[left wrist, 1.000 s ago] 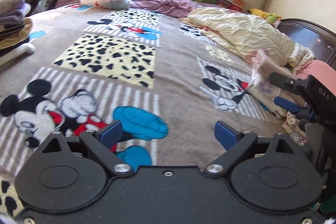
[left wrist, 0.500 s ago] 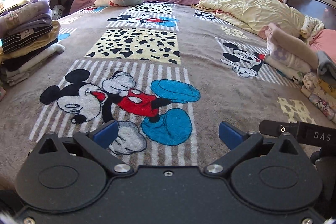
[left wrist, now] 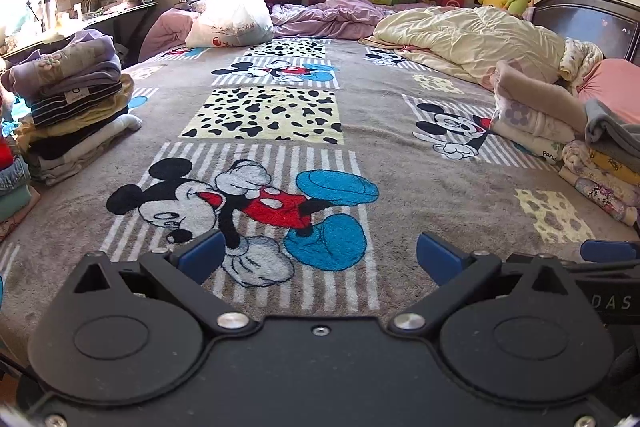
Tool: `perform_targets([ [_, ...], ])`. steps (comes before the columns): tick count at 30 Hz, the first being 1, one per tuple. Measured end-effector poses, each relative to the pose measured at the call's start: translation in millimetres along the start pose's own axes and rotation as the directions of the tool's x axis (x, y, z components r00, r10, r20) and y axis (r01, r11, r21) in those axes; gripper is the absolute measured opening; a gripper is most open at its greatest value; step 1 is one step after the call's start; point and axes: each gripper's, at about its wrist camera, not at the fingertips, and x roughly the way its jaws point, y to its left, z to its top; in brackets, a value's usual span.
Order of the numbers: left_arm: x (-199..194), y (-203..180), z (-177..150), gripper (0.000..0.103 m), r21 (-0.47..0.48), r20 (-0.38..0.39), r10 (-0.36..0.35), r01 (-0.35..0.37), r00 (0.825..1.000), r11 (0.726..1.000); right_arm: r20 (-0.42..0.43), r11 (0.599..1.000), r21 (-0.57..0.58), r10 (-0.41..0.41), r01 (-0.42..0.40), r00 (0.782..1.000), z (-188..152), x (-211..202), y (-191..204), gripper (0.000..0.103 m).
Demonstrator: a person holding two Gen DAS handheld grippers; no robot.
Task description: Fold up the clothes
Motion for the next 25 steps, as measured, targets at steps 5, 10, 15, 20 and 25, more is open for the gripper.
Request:
perform_targets([
  [5,-10,-3,-4,0.103,0.027,-0.006,0.022,-0.022,1.000,0.999,0.011,1.000,-0.019,0.001,-0.001,1.000,0,-16,7,0.103],
  [10,-22,0,-12,0.103,0.018,-0.010,0.029,-0.029,1.000,0.999,0.027,0.999,-0.040,0.012,-0.011,1.000,3,-27,16,0.103],
  [15,-32,1,-14,0.103,-0.001,-0.011,0.026,-0.026,1.000,1.000,0.041,0.998,-0.059,0.018,-0.016,0.999,4,-37,20,0.103],
  [20,-39,-3,-15,0.103,0.000,0.006,0.026,-0.026,1.000,1.000,0.062,0.997,-0.072,0.010,-0.005,0.998,7,-45,17,0.103],
  [25,-42,-2,-16,0.103,-0.017,0.033,0.040,-0.040,0.999,0.999,0.060,0.997,-0.074,0.006,-0.001,0.998,1,-48,19,0.103],
])
